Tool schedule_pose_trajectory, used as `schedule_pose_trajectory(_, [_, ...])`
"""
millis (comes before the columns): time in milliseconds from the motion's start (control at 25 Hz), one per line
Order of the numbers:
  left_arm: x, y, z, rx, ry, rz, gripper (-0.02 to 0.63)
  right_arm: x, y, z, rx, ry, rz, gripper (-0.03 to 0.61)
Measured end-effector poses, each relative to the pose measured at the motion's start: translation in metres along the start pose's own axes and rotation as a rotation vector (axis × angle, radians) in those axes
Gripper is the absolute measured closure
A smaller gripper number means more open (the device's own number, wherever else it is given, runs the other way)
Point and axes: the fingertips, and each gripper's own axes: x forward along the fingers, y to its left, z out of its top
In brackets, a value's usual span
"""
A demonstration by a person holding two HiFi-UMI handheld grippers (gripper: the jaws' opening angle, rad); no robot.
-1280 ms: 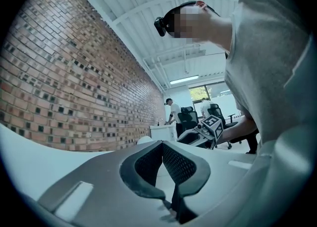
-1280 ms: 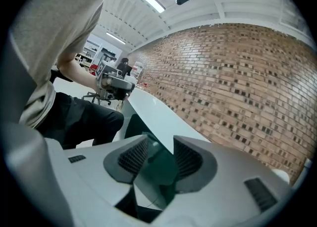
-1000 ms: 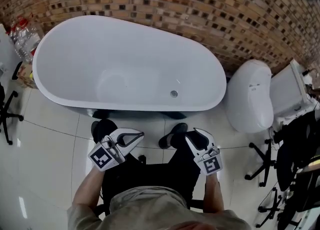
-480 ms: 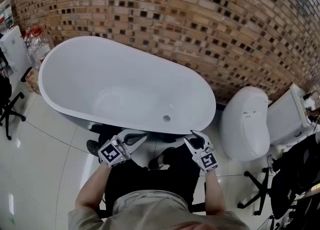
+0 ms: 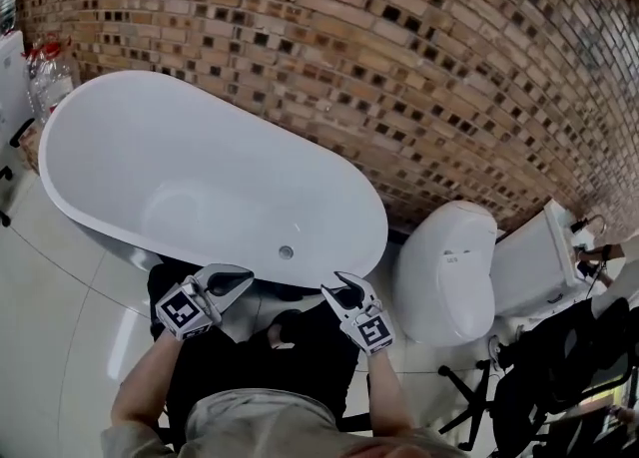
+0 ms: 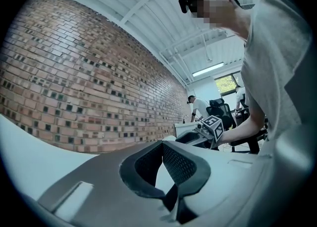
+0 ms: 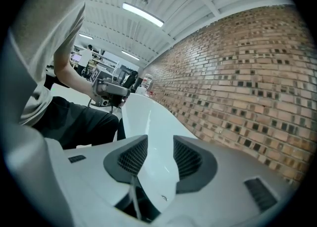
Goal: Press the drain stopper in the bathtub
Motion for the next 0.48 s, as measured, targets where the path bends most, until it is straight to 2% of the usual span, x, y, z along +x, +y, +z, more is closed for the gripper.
schedule_pose_trajectory(200, [0.014,0.001,0.004,-0.069,-0.064,0.005,0.614,-0.009,0.002,-0.008,-0.002,-0.017,0.013,0.416])
schedule_pose_trajectory(480, [0.004,0.007,-0.001,-0.108,-0.084,0.004,0.614,-0.013,-0.013,-0.025,0.097,-0.016,-0.080,0.417])
